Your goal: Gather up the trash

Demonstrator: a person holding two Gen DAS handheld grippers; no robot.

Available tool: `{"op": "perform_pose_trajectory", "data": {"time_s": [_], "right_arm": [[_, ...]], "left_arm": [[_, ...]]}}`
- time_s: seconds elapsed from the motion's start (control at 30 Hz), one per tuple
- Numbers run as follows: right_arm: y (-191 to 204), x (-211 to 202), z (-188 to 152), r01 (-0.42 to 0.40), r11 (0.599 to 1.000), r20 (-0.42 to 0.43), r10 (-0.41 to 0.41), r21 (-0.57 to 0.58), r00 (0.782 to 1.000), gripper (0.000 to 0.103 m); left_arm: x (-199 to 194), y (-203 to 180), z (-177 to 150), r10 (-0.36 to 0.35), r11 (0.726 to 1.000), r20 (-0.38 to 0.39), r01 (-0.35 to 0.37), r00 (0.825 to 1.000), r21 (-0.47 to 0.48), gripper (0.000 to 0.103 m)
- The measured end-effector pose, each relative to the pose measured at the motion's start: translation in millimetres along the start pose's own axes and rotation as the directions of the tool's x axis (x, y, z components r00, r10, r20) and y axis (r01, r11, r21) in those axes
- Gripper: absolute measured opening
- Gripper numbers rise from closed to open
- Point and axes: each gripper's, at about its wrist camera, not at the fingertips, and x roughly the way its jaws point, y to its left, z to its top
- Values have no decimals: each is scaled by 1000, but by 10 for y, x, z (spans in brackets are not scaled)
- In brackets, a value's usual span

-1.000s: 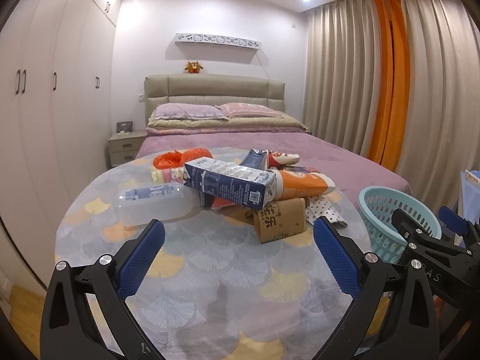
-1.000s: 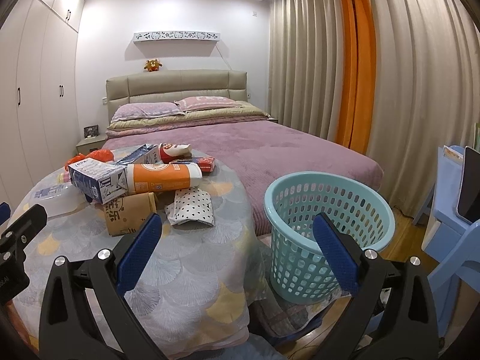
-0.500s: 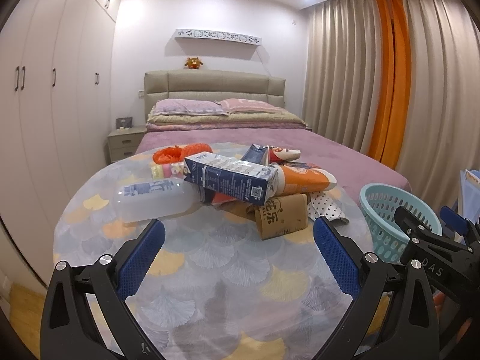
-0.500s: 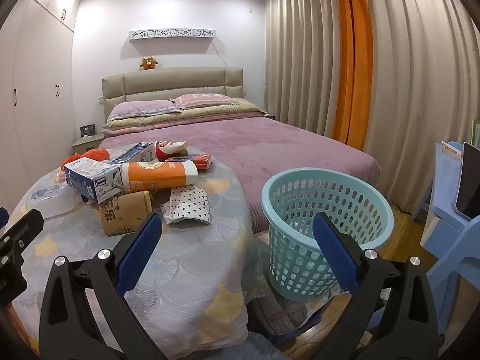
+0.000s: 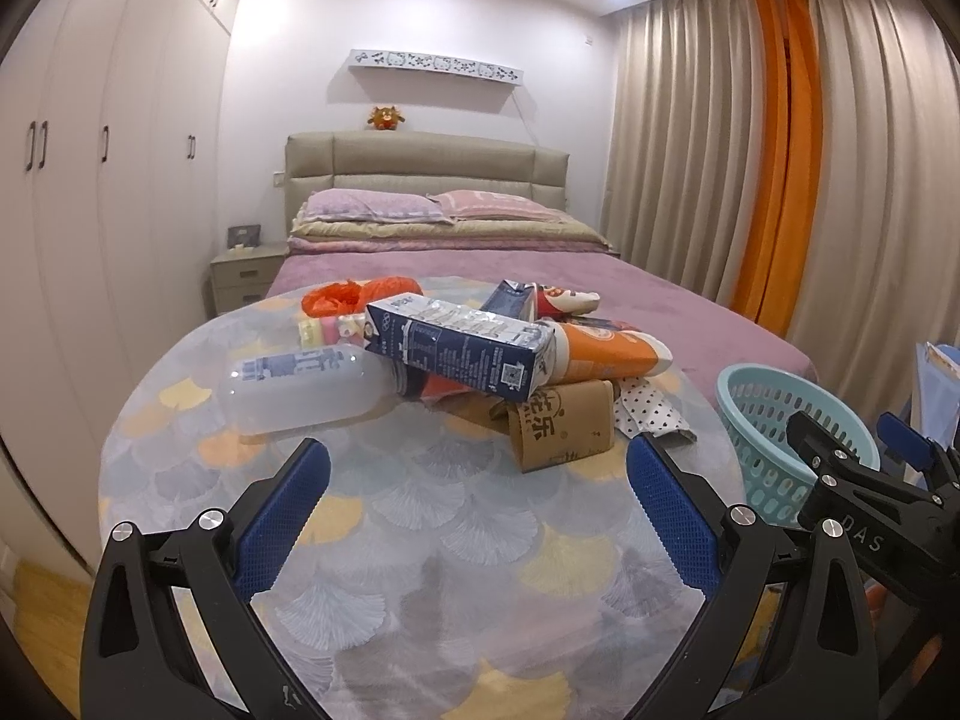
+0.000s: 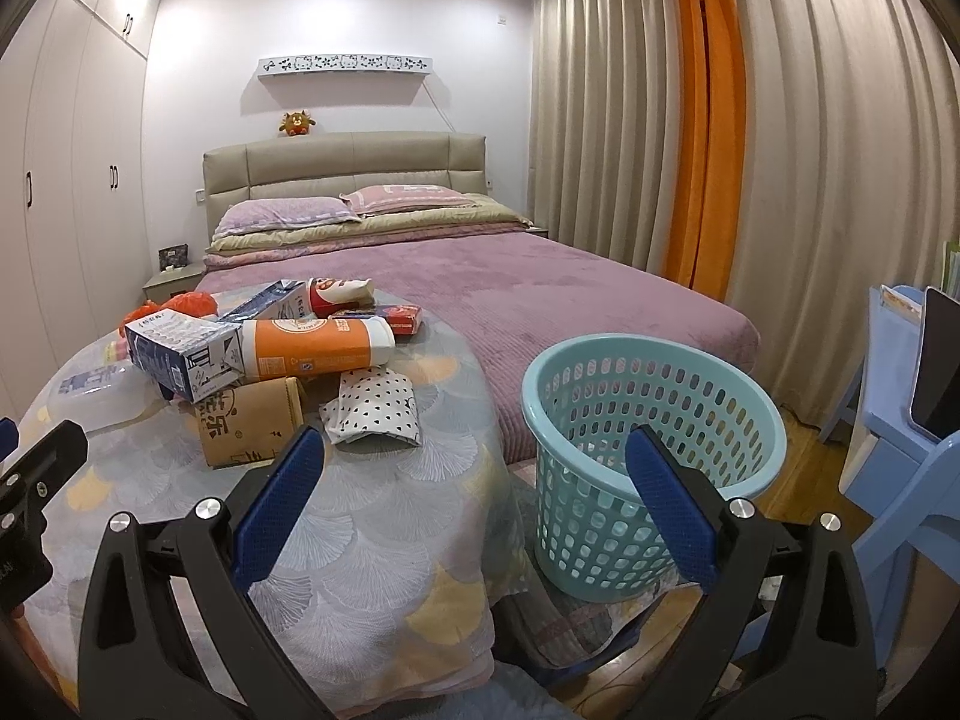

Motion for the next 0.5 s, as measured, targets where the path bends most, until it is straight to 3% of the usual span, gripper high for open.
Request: {"op": "perform_pose_trajectory", "data": {"time_s": [0.27,0.5], "right_arm": [[92,-2,7,9,999,2,-9,-34,1000,95],[274,65,110,-42,997,-18,41,-67,999,85]], "left_arm": [[-2,182,21,18,1000,-3,-18,1000,-7,95],[55,788,154,94,994,-24,-95,995,-58,95]]}}
